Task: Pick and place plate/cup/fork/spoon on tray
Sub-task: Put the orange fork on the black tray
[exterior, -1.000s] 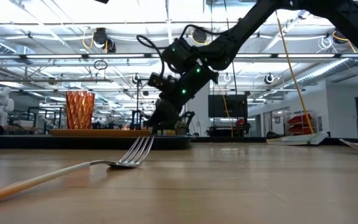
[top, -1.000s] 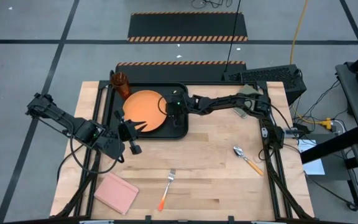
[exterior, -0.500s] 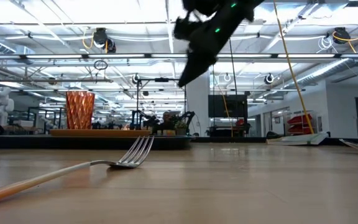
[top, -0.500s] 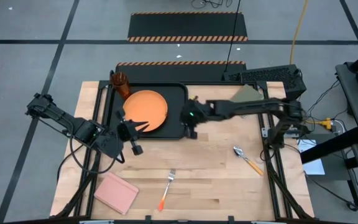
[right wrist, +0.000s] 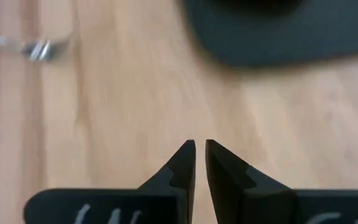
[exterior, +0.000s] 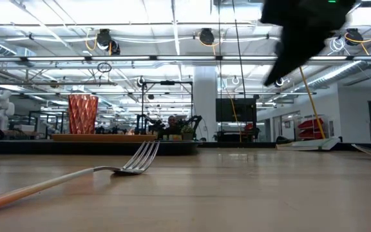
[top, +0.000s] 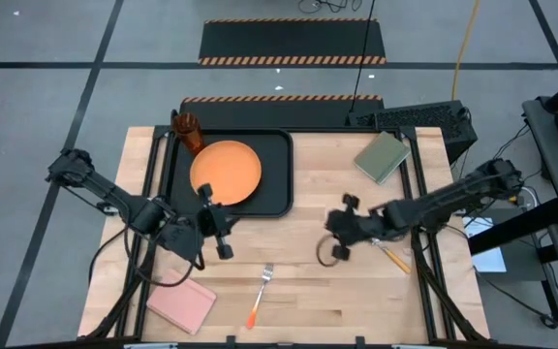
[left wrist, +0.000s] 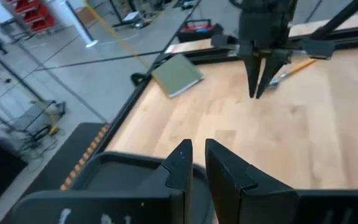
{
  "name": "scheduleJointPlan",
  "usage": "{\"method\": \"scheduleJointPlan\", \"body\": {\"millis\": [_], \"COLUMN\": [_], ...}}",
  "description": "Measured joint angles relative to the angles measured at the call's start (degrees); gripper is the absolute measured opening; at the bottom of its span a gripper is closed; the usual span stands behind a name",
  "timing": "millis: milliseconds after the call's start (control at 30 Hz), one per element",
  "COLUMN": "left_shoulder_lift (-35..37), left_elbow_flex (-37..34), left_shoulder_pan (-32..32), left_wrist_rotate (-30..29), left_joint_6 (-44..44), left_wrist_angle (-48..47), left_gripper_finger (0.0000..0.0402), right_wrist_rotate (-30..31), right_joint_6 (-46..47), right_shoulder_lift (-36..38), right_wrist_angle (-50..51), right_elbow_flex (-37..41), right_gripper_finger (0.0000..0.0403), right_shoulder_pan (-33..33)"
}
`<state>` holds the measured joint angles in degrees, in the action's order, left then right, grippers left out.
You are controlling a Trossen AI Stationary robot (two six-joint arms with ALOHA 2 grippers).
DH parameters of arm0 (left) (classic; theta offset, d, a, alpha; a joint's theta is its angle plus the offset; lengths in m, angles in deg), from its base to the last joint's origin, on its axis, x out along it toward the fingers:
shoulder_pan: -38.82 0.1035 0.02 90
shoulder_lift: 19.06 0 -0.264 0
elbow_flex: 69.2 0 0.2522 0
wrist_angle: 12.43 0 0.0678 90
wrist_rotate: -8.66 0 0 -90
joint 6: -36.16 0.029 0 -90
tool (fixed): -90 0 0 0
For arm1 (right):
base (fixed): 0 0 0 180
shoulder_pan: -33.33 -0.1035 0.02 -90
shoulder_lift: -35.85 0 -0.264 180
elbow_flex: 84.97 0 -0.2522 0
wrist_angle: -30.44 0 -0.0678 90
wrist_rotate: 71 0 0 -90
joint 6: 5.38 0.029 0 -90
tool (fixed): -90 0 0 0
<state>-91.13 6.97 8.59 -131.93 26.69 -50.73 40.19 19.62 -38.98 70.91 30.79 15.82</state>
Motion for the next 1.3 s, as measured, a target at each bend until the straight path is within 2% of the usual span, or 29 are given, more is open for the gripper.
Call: {"method": "scheduleJointPlan", "body": {"millis": [267, 567, 867, 1300], "left_shoulder_lift": [-3.00, -4.91, -4.79, -5.22], "left_elbow_flex": [0.01, 0.04, 0.04, 0.04], "left_shoulder_pan": [-1.19, -4.96, -8.64, -10.41], "left_wrist_rotate": [5.57, 5.82, 5.76, 5.64], "left_joint_6": [0.32, -2.36, -6.23, -7.81], "left_wrist_angle": [7.21, 7.23, 7.21, 7.20], "left_gripper_finger": [0.0049, 0.0049, 0.0049, 0.0049], "right_wrist_rotate": [0.98, 2.95, 2.46, -4.05], "right_joint_6": [16.25, 33.94, 45.42, 58.13], "right_shoulder_lift": [3.93, 4.07, 4.00, 4.03], "right_wrist_angle": [11.58, 21.43, 22.03, 23.33], "right_elbow_flex": [2.66, 2.79, 9.51, 13.47], "right_gripper_finger": [0.0032, 0.0032, 0.0036, 0.0096], "right_shoulder_pan": [-6.72, -14.57, -21.35, -25.04]}}
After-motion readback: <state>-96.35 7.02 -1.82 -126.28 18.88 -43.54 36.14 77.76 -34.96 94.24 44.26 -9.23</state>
